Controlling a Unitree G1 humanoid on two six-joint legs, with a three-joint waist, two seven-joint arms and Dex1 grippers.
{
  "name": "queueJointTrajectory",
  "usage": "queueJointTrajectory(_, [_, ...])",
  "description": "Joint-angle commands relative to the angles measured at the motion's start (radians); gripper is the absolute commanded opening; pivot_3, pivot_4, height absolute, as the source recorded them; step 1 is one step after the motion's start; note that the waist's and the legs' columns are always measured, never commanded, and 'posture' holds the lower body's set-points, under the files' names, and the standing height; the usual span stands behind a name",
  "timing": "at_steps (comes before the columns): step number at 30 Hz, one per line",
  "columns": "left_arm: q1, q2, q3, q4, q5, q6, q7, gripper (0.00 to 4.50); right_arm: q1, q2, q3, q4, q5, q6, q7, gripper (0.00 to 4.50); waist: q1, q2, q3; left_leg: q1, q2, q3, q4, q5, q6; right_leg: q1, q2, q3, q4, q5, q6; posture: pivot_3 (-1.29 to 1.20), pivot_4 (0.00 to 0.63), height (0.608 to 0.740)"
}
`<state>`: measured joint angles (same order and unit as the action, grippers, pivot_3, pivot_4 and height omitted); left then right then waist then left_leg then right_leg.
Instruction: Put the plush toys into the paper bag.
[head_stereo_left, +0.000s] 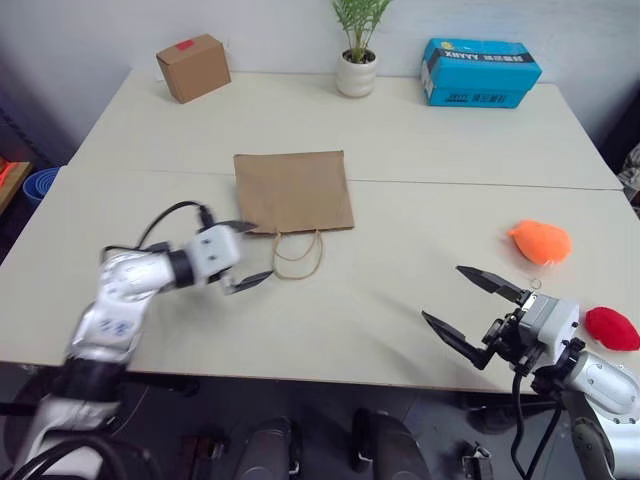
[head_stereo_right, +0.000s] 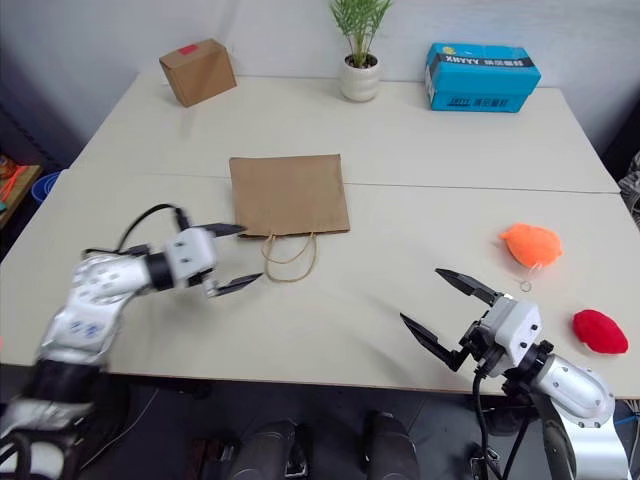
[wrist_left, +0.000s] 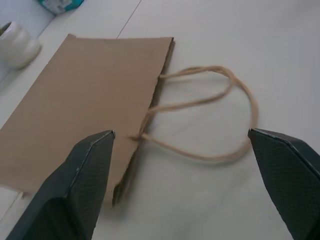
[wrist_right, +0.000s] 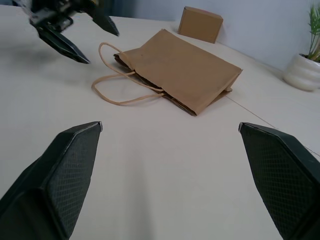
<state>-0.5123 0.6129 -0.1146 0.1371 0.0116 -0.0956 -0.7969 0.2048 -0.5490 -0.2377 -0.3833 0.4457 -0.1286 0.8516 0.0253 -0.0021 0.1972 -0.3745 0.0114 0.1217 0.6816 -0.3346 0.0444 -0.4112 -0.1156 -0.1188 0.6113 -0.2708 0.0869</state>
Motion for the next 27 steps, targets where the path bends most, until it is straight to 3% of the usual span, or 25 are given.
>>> queueJointTrajectory(1, [-0.091,-0.026,-0.047,0.139,0.1,-0.142,0.063,3.82,0.008,0.011,0.0,-0.03,-0.016,-0.007,-0.031,4.5,-0.005,0.0,0.0,0.0,0.0,0.001,0.0,0.0,0.0,0.0,0.0,0.001,0.0,0.0,0.0,0.0,0.15,0.74])
queueJointTrajectory(5, [-0.173,-0.059,-0.067,0.274,0.126,-0.233,0.084,2.66,0.035,0.025,0.009,-0.059,-0.032,0.001,-0.061,4.5,-0.009,0.0,0.0,0.001,0.003,0.002,0.0,0.0,0.0,-0.001,0.0,0.003,0.0,0.0,0.0,0.0,0.15,0.74])
queueJointTrajectory(10, [-0.218,-0.072,-0.085,0.33,0.088,-0.249,-0.016,1.06,0.086,0.028,0.016,-0.092,-0.05,0.005,-0.086,4.5,-0.005,-0.001,0.0,0.001,0.003,0.003,0.0,0.0,0.0,-0.001,0.0,0.004,0.001,0.0,0.0,0.0,0.15,0.74])
queueJointTrajectory(13, [-0.257,-0.123,-0.05,0.232,-0.074,-0.066,-0.135,0.04,0.129,0.013,0.021,-0.127,0.0,0.08,-0.089,4.1,0.001,-0.001,0.0,0.001,0.003,0.003,0.001,0.0,0.0,-0.001,0.0,0.004,0.001,0.0,0.0,0.0,0.15,0.74])
queueJointTrajectory(15, [-0.279,-0.126,-0.059,0.146,-0.149,0.056,-0.232,0.0,0.108,0.012,0.055,-0.159,0.012,0.136,-0.106,3.57,0.0,-0.001,0.0,-0.001,0.003,0.0,0.003,0.0,0.001,-0.001,0.0,0.005,0.001,0.0,0.0,0.0,0.15,0.74])
queueJointTrajectory(19, [-0.31,-0.153,-0.03,-0.037,-0.323,0.372,-0.269,0.0,-0.055,0.039,0.186,-0.163,-0.039,0.269,-0.174,2.05,-0.015,-0.001,0.0,0.0,0.003,0.001,0.004,0.001,0.001,0.0,0.0,0.01,0.002,0.0,0.001,0.0,0.15,0.74])
queueJointTrajectory(24, [-0.321,-0.172,-0.028,-0.145,-0.366,0.517,-0.229,0.0,-0.253,0.113,0.304,-0.087,-0.104,0.345,-0.237,0.27,-0.027,-0.001,0.0,0.001,0.004,0.0,0.003,0.002,-0.002,-0.001,0.001,0.011,0.007,-0.002,-0.003,0.0,0.15,0.74])
queueJointTrajectory(25, [-0.316,-0.176,-0.028,-0.159,-0.372,0.524,-0.228,0.0,-0.297,0.119,0.328,-0.054,-0.138,0.336,-0.238,0.03,-0.026,-0.001,0.0,0.001,0.004,0.0,0.003,0.002,-0.003,-0.001,0.002,0.011,0.007,-0.002,-0.003,0.0,0.15,0.74])
queueJointTrajectory(27, [-0.303,-0.185,-0.022,-0.188,-0.387,0.538,-0.221,0.0,-0.383,0.147,0.357,0.028,-0.181,0.336,-0.261,0.03,-0.027,-0.002,0.0,0.001,0.004,0.0,0.003,0.002,-0.003,-0.002,0.002,0.011,0.007,-0.002,-0.003,0.0,0.15,0.74])
